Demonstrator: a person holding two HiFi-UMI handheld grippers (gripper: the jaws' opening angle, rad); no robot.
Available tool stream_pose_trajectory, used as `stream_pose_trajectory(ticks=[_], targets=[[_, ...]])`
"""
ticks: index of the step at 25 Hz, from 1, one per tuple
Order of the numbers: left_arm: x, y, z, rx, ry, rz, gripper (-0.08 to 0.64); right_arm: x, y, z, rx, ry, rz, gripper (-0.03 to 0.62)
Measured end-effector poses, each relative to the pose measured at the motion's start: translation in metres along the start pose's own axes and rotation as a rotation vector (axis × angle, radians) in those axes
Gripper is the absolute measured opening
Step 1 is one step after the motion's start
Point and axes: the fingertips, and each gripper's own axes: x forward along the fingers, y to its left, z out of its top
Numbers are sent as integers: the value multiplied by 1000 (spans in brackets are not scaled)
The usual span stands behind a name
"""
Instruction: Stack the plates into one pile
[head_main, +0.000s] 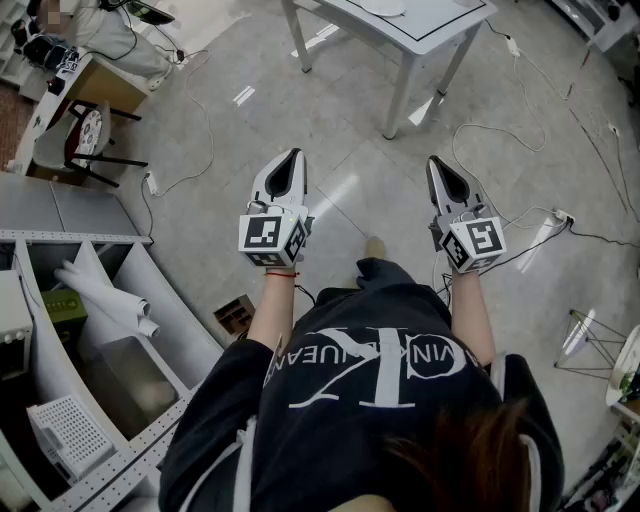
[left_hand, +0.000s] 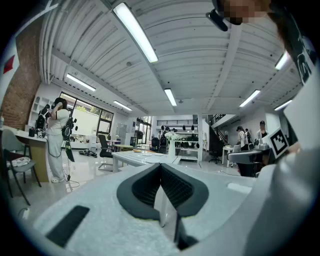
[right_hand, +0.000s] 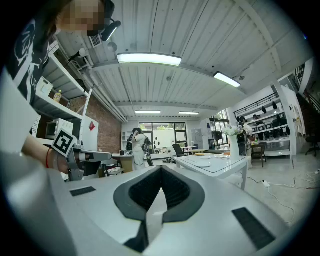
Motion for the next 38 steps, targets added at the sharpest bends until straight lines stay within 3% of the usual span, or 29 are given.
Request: stream_pose_trajectory(ticks=[20, 23, 26, 32, 38], targets=[[70, 26, 13, 4, -17, 36, 9, 58, -63, 9, -6, 9, -9, -4], [88, 25, 22, 9, -35, 41, 11, 64, -87, 15, 18, 7, -16, 59], [109, 26, 29, 1, -58, 45, 109, 71, -111, 20, 32, -14, -29, 81], [141, 33, 30, -19, -75, 88, 104, 86, -151, 23, 30, -22, -27, 81], [154, 50, 11, -35, -26, 128, 103, 107, -168, 9, 69, 5, -18, 83]])
